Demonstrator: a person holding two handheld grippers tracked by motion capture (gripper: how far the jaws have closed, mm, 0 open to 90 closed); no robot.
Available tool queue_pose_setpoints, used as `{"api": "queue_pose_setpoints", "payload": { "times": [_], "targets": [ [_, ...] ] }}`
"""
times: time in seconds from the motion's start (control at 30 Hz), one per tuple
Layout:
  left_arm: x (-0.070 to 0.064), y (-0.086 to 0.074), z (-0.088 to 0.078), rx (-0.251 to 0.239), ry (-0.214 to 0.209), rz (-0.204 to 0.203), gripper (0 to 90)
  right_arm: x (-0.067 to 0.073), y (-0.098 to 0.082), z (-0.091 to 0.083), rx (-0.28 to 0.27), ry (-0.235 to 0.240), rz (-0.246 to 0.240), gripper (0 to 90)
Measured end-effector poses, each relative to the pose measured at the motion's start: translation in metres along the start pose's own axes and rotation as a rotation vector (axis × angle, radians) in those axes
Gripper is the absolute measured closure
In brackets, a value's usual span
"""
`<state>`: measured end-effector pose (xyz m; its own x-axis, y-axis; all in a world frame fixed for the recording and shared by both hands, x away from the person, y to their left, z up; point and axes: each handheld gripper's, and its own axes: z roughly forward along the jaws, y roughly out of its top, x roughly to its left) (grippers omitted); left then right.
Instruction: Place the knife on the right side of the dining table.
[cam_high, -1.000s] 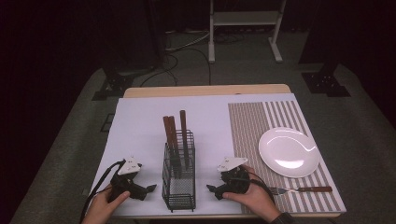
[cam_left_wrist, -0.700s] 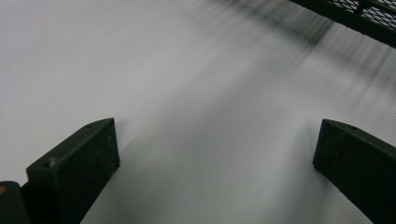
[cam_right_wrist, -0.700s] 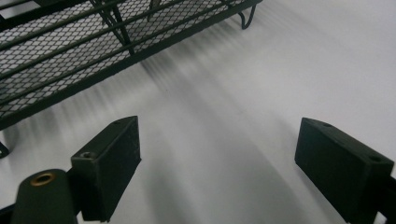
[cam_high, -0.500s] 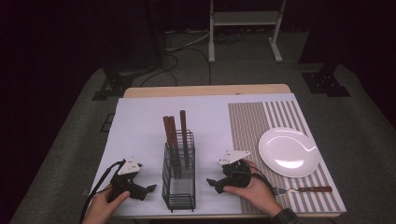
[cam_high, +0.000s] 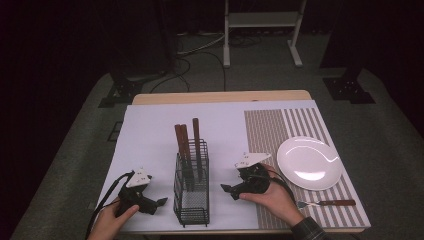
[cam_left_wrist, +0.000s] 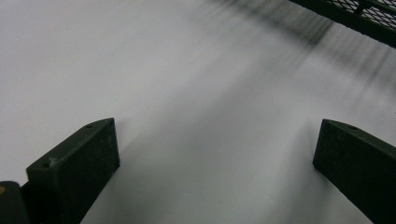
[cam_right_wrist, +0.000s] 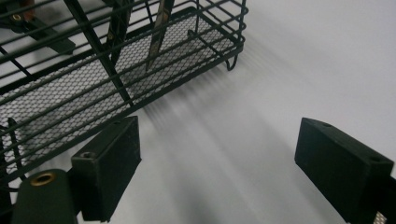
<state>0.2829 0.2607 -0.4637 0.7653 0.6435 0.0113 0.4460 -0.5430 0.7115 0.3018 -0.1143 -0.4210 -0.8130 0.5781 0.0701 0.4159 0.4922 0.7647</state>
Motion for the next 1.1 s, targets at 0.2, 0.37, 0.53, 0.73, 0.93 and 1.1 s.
{"api": "queue_pose_setpoints", "payload": {
  "times": [0.2, 0.37, 0.53, 0.73, 0.93, 1.1],
  "targets": [
    [0.000, 0.000, 0.000, 0.000, 0.000, 0.000, 0.0, -0.003, 0.007, -0.004, -0.015, 0.006, 0.008, 12.7],
    [0.000, 0.000, 0.000, 0.000, 0.000, 0.000, 0.0, -0.004, 0.014, -0.009, -0.029, 0.002, 0.012, 12.7],
    [0.000, 0.000, 0.000, -0.001, -0.001, -0.001, 0.0, -0.007, 0.022, -0.014, -0.053, -0.003, 0.013, 12.7],
    [0.000, 0.000, 0.000, 0.000, 0.000, 0.000, 0.0, -0.010, 0.031, -0.021, -0.075, -0.008, 0.013, 12.7],
    [0.000, 0.000, 0.000, -0.002, -0.001, -0.002, 0.0, -0.011, 0.041, -0.027, -0.098, -0.013, 0.010, 12.7],
    [0.000, 0.000, 0.000, 0.001, -0.001, -0.001, 0.0, -0.013, 0.051, -0.032, -0.123, -0.018, 0.000, 12.7]
  ]
}}
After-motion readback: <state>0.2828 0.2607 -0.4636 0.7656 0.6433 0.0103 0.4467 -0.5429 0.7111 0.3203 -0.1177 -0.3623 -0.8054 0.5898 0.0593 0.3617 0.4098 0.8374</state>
